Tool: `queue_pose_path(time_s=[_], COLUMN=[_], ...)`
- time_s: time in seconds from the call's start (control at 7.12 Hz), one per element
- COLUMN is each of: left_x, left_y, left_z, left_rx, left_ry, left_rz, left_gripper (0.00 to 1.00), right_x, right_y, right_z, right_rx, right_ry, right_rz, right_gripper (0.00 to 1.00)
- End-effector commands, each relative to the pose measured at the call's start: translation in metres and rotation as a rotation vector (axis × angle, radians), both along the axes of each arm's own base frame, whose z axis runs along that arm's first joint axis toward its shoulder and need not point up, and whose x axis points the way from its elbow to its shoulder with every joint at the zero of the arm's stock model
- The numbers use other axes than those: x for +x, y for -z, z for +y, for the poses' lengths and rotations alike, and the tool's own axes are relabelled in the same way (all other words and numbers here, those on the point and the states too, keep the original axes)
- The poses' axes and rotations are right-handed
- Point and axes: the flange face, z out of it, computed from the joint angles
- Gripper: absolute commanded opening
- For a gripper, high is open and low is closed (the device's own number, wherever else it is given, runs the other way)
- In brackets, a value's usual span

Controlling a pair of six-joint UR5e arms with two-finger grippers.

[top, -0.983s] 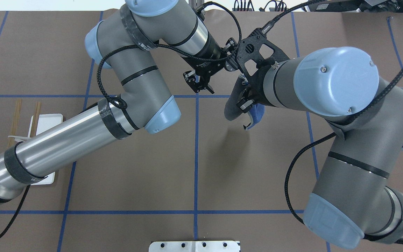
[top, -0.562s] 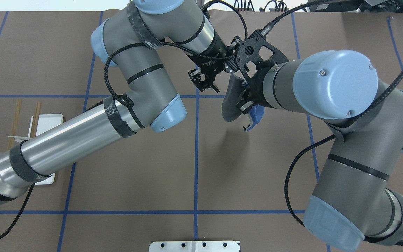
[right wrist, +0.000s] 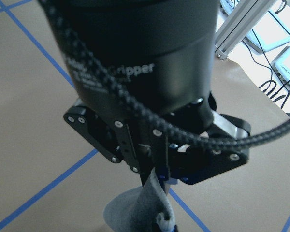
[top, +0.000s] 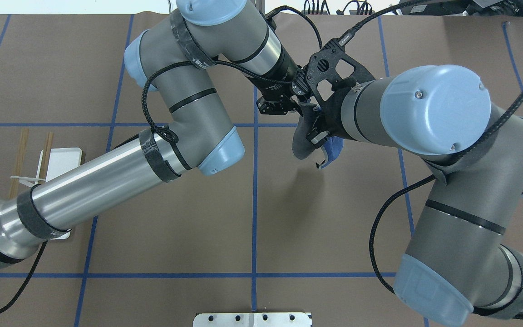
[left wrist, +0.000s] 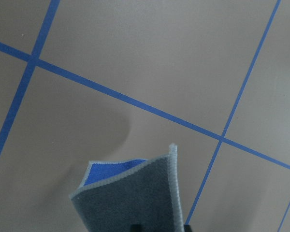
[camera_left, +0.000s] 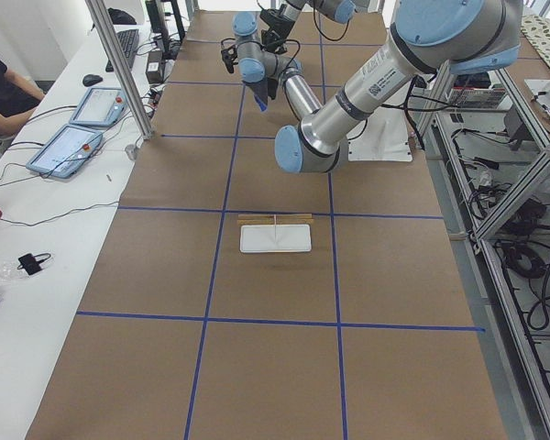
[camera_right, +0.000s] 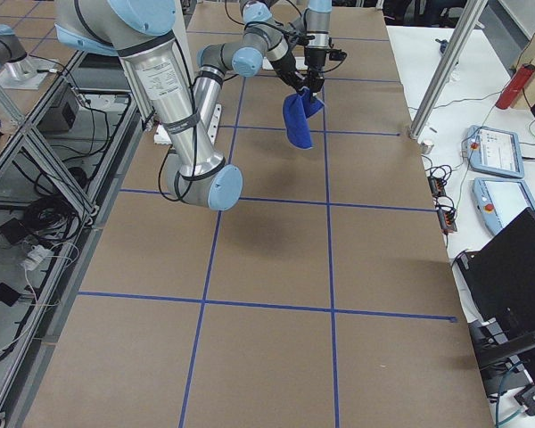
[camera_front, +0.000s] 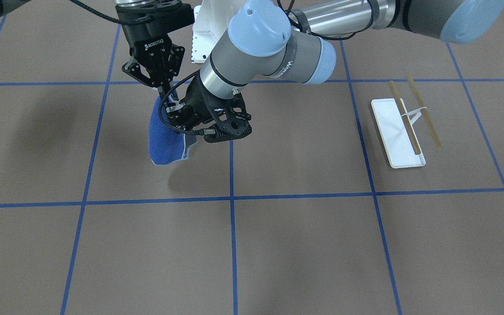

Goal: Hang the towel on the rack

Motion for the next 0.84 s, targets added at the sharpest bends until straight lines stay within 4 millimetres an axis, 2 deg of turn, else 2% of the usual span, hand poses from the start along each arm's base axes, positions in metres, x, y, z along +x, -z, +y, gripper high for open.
queue_pose_path(time_s=[0.0, 0.14, 0.28, 0.42, 0.56, 0.7], left_x=[-0.004, -0.022, -0.044, -0.069, -0.110, -0.139], left_y=[-0.001, 0.002, 0.011, -0.009, -0.042, -0.070], left_z=[-0.003, -0.016, -0.022, -0.015, -0.004, 0.008], left_rx=[0.000, 0.000, 0.008, -0.008, -0.013, -0.019], left_ry=[0.006, 0.036, 0.049, 0.012, -0.004, -0.009], left_rz=[0.000, 0.007, 0.022, 0.035, 0.050, 0.052], left_gripper=[0.00, 0.00, 0.00, 0.00, 0.00, 0.00], right_x=[0.000, 0.004, 0.022, 0.046, 0.071, 0.086], right_y=[-0.001, -0.005, -0.006, -0.022, -0.038, -0.057], right_z=[-0.001, -0.002, -0.011, -0.026, -0.047, -0.063], right_rx=[-0.002, -0.022, -0.123, -0.207, -0.283, -0.290], right_ry=[-0.002, -0.022, -0.116, -0.084, -0.086, -0.088], right_rz=[0.001, -0.009, -0.079, -0.083, -0.081, -0.024], right_gripper=[0.00, 0.99, 1.00, 1.00, 1.00, 1.00])
